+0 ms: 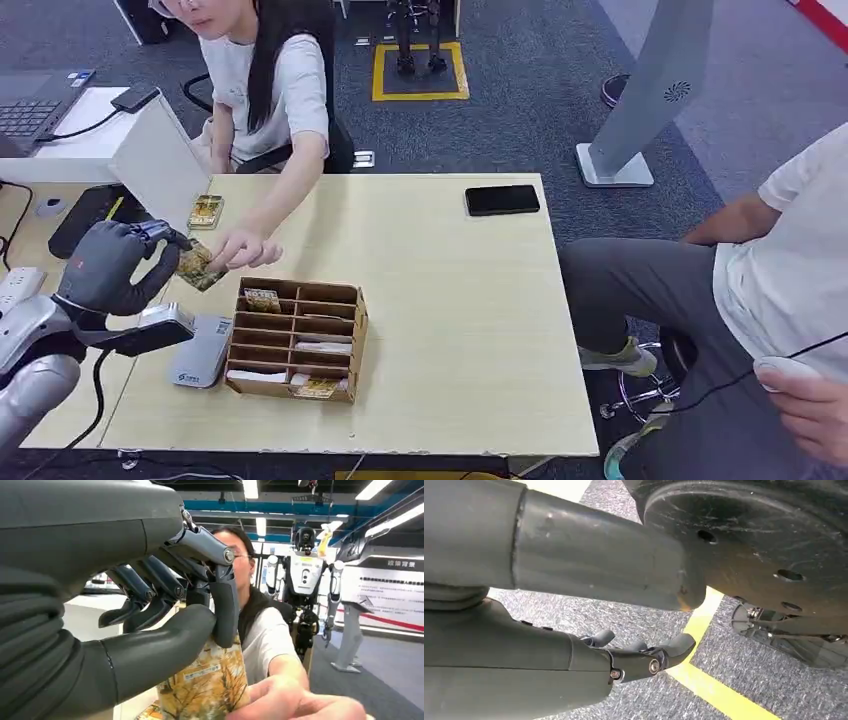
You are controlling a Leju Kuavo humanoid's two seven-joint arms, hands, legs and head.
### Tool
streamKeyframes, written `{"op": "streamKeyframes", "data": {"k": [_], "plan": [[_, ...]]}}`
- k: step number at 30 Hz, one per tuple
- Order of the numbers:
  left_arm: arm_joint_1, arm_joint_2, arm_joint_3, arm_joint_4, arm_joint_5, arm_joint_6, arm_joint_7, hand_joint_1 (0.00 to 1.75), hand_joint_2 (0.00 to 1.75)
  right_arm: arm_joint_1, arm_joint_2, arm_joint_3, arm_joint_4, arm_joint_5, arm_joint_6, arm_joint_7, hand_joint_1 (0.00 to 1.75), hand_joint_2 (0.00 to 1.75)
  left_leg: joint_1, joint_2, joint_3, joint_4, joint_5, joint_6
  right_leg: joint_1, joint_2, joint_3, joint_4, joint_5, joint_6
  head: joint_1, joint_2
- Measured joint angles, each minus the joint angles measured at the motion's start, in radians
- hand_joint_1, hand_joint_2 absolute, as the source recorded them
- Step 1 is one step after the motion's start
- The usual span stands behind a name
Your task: Pass the card to the sensor for recognition and then transmit it.
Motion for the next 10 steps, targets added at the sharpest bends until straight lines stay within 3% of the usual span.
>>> {"op": "streamKeyframes", "data": {"k": [10], "plan": [[0.000, -0.006, 0.005, 0.004, 0.000, 0.000, 0.000, 1.75, 1.75, 0.000, 0.000, 0.000, 0.000, 0.000, 0.000, 0.000, 0.00, 0.00, 0.000, 0.000, 0.000, 0.000, 0.000, 0.000, 0.000, 0.000, 0.000, 0.000, 0.000, 0.000, 0.000, 0.000]]}}
